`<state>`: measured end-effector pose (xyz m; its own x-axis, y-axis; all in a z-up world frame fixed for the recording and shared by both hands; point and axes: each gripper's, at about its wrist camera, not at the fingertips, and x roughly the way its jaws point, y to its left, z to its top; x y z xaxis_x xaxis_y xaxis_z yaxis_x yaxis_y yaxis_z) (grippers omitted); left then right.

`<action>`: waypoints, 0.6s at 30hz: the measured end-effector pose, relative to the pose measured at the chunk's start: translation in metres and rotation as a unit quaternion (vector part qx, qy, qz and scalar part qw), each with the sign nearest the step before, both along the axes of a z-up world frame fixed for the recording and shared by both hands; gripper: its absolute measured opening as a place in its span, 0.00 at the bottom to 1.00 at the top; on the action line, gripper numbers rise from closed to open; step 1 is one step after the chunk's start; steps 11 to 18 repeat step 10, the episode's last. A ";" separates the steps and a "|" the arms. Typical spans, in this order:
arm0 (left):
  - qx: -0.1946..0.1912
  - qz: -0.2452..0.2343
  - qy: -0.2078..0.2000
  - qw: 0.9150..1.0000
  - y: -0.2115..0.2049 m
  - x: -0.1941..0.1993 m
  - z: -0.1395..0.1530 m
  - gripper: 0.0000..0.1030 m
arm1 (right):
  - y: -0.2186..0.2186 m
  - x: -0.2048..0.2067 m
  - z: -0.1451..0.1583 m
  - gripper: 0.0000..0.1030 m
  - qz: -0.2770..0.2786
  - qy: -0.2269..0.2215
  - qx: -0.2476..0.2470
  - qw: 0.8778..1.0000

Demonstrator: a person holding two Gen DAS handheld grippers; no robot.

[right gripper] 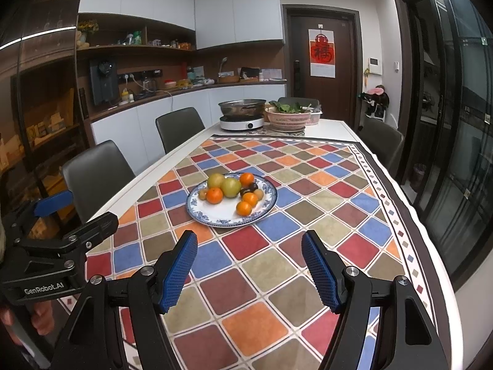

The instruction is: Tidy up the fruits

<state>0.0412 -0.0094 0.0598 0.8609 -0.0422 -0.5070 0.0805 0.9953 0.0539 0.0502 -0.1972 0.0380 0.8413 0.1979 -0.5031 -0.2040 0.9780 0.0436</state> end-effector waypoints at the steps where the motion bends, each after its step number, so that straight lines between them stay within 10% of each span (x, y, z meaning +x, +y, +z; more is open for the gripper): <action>1: 0.000 0.000 0.000 1.000 0.000 0.000 0.000 1.00 | -0.001 -0.001 0.000 0.69 0.000 0.000 0.000 1.000; 18: -0.003 -0.002 0.003 1.000 -0.001 0.000 -0.002 1.00 | -0.001 0.001 -0.003 0.69 -0.001 0.004 -0.001 1.000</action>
